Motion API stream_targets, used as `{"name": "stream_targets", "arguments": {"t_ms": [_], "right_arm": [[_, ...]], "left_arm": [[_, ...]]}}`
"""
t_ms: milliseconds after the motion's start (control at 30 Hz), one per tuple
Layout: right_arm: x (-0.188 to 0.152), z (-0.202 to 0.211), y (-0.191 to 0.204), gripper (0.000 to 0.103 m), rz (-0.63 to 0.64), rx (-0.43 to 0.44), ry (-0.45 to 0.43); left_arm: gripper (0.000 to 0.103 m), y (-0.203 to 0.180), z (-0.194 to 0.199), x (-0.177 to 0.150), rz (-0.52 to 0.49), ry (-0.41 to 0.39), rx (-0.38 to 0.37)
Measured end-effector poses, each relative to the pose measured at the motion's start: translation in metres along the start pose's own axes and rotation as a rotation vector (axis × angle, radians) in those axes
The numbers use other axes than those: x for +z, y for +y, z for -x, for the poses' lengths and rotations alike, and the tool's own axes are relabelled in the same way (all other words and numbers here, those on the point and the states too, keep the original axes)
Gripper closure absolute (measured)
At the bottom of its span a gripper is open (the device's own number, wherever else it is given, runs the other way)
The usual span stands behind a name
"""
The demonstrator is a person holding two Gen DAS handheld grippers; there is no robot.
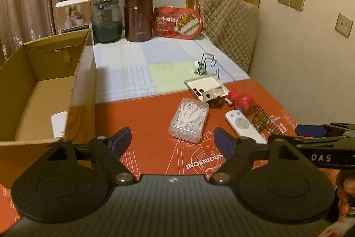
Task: Organize rigid objects
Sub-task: 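Move both empty tools back over the red mat, then grasp the Midea remote with the right tool while the left tool grasps the clear floss pick box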
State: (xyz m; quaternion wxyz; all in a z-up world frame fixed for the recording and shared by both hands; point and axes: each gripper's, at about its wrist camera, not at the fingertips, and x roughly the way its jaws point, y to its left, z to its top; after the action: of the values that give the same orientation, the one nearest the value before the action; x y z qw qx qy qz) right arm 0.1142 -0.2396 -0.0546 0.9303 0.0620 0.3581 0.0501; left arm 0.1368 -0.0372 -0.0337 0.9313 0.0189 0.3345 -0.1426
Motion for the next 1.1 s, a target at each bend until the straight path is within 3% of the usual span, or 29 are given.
{"name": "stream_targets", "arguments": {"t_ms": [100, 233, 600, 800, 900, 1100], "right_arm": [[-0.002, -0.017, -0.005, 0.031, 0.005, 0.017, 0.025], [-0.003, -0.038, -0.008, 0.043, 0.031, 0.027, 0.057], [-0.004, -0.084, -0.010, 0.050, 0.074, 0.013, 0.121], [0.000, -0.097, -0.004, 0.053, 0.100, -0.004, 0.105], [0.001, -0.102, -0.001, 0.065, 0.123, -0.021, 0.097], [0.003, -0.097, -0.006, 0.065, 0.067, -0.025, 0.112]], "left_arm": [[0.022, -0.004, -0.015, -0.001, -0.014, 0.013, 0.006], [0.021, -0.007, -0.033, -0.004, -0.027, 0.031, 0.009], [0.020, -0.003, -0.073, -0.009, -0.033, 0.071, 0.007], [0.020, -0.001, -0.085, -0.008, -0.045, 0.078, -0.006], [0.020, -0.003, -0.091, -0.008, -0.049, 0.080, -0.009], [0.020, -0.008, -0.107, -0.009, -0.075, 0.095, -0.014]]}}
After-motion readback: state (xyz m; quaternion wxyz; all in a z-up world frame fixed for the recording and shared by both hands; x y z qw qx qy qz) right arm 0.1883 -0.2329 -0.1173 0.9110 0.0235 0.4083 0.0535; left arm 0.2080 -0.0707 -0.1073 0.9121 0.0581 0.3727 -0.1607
